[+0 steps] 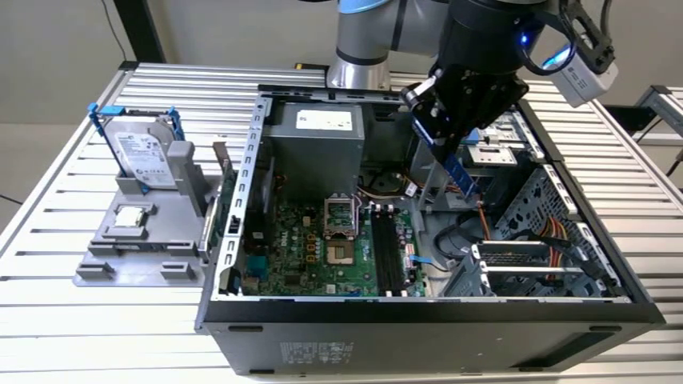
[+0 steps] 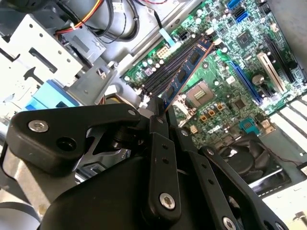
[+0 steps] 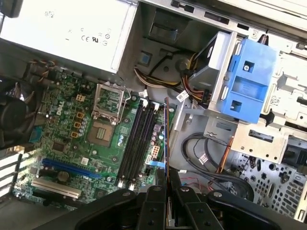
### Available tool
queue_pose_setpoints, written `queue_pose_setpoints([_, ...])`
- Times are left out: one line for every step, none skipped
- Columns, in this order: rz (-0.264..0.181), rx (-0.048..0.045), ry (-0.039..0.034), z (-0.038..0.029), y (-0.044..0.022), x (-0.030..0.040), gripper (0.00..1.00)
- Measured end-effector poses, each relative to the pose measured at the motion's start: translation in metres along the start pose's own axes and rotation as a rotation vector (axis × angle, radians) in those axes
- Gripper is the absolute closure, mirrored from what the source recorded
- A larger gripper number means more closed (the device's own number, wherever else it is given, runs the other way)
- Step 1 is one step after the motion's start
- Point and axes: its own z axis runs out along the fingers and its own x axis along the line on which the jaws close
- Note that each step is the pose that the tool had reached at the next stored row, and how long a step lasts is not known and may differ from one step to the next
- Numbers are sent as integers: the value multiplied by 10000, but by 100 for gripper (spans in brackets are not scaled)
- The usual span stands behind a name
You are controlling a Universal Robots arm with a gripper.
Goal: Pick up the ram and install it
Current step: 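Insert the ram into the slot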
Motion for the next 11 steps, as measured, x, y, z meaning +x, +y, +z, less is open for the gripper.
queue_pose_setpoints([39, 1, 0, 0, 0, 0, 100])
queue_pose_setpoints([72, 2, -1, 0, 0, 0, 100])
queue_pose_setpoints([106, 4, -2, 0, 0, 0, 100])
queue_pose_setpoints([135, 5, -2, 0, 0, 0, 100])
queue_pose_setpoints([161, 6, -2, 0, 0, 0, 100])
queue_pose_setpoints([176, 6, -3, 0, 0, 0, 100])
queue_pose_setpoints([178, 7, -3, 0, 0, 0, 100])
queue_pose_setpoints([192, 7, -3, 0, 0, 0, 100])
queue_pose_setpoints([206, 7, -3, 0, 0, 0, 100])
queue_pose_setpoints([207, 8, -4, 0, 0, 0, 100])
queue_pose_setpoints([207, 8, -3, 1, 0, 0, 100])
